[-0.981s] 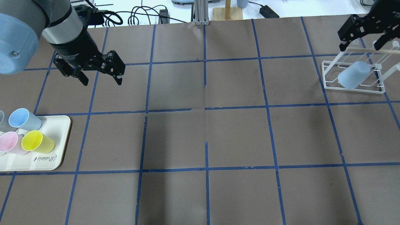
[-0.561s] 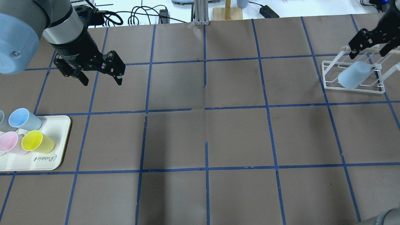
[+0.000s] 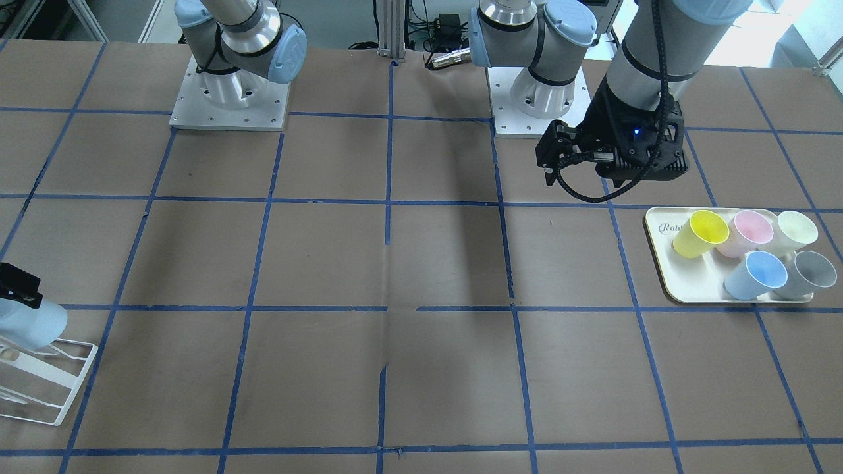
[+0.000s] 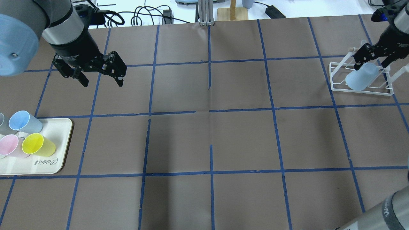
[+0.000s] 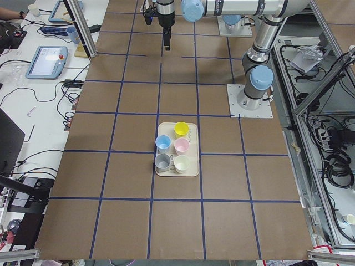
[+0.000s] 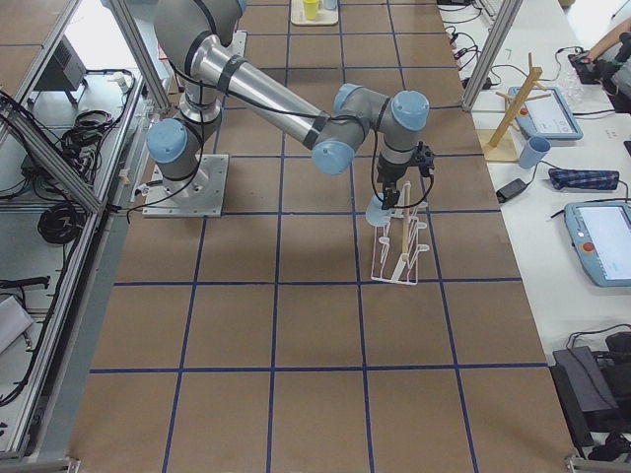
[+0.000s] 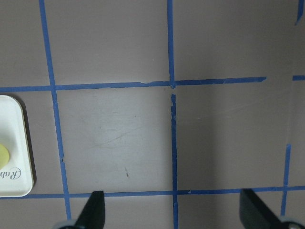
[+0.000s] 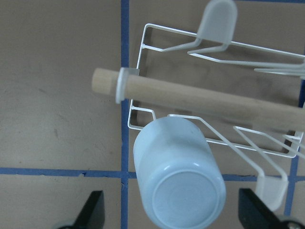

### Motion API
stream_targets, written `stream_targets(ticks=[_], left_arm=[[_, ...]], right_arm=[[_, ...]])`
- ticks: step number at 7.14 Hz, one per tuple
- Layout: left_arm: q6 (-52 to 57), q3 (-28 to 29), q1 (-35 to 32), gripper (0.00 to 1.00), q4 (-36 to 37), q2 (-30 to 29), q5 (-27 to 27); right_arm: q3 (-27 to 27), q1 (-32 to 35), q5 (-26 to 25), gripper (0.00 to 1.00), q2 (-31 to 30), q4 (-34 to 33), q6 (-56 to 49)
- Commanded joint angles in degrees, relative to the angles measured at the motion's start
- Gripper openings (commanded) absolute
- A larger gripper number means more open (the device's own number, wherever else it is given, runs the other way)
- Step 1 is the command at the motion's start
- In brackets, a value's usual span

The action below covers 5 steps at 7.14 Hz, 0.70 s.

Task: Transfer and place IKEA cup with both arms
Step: 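Close the right gripper on the light blue cup's base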

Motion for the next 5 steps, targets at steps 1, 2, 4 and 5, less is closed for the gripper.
stream_targets(ticks=[1, 2, 4, 5], left_arm=[[0.0, 0.2, -0.1, 1.0, 0.0, 0.2, -0.3], [0.0, -0.1, 0.0, 1.0, 0.0, 0.2, -0.2], [0.0, 0.2, -0.1, 1.0, 0.0, 0.9, -0.7], [-1.0, -0.1, -0.8, 1.0, -0.6, 1.6, -0.7]], right_arm=[[1.7, 0.0, -0.4, 1.0, 0.4, -2.2, 0.0], [1.7, 0.0, -0.5, 1.0, 0.5, -2.7, 0.0], [1.8, 0.0, -0.2, 0.97, 0.7, -3.0, 0.0], [1.8, 0.0, -0.2, 0.93, 1.2, -2.9, 0.0]])
